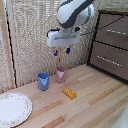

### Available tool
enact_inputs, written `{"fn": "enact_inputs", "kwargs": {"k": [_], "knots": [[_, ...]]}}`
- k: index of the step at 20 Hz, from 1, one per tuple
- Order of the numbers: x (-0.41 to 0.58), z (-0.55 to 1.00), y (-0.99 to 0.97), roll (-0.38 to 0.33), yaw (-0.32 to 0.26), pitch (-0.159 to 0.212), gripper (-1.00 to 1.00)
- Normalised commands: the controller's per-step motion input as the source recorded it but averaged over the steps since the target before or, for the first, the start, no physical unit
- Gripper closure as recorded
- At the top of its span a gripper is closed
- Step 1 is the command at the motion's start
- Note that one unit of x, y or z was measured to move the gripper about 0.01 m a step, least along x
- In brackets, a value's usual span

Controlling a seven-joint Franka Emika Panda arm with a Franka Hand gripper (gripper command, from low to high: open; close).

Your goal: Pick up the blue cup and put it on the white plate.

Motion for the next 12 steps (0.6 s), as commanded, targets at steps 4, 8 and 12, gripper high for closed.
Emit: {"fn": "enact_inputs", "kwargs": {"k": [4,8,12], "knots": [[0.446,-0.06,0.48,-0.075,0.055,0.095,-1.0],[0.471,-0.08,0.47,-0.083,0.062,0.085,-1.0],[0.504,-0.12,0.32,-0.08,0.073,0.046,-1.0]]}}
